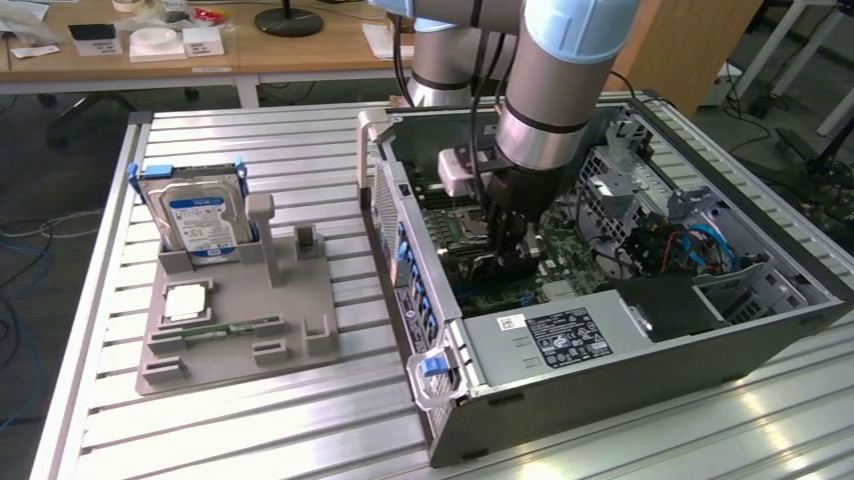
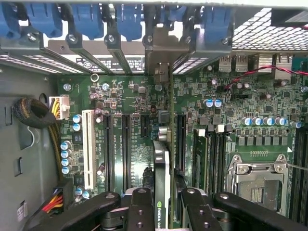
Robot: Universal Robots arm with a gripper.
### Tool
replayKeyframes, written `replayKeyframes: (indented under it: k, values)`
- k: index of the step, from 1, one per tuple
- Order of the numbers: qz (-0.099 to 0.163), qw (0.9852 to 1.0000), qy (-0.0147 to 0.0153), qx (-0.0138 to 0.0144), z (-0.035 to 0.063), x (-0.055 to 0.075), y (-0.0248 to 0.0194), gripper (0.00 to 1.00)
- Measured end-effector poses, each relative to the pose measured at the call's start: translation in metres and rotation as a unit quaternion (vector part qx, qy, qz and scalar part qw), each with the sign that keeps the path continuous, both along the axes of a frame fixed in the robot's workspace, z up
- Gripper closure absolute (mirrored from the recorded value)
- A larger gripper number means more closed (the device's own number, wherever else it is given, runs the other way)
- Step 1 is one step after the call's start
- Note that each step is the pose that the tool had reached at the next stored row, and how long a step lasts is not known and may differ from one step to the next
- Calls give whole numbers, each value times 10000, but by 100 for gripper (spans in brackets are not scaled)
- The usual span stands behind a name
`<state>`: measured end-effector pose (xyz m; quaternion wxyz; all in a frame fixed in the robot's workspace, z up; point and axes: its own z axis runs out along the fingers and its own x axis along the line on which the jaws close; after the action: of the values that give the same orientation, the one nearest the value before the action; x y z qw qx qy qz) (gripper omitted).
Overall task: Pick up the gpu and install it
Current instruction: 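Insert the gpu into the slot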
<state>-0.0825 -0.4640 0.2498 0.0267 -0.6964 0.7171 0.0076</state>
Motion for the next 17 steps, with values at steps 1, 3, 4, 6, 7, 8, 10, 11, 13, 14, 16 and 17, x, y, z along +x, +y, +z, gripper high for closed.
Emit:
replayKeyframes:
  k: [1,3,4,6,7,8,10,11,13,14,16,17]
  values:
    - [0,10000,-2,-1,-2,-4,0,73]
    - [1,10000,-3,-1,-6,-12,-1,73]
    - [0,10000,-3,0,-10,-16,-1,73]
    - [0,10000,-3,0,-17,-20,-1,73]
    - [1,10000,-3,-1,-18,-21,-1,73]
    - [1,10000,-3,-1,-20,-22,-2,73]
    - [0,10000,-3,-1,-21,-22,-1,73]
    - [0,10000,-3,0,-22,-22,-1,73]
    - [0,10000,-4,1,-22,-23,-1,73]
    - [0,10000,-4,0,-22,-22,-1,73]
    - [0,10000,-3,0,-22,-23,-1,73]
    - [0,10000,-3,1,-22,-23,-1,73]
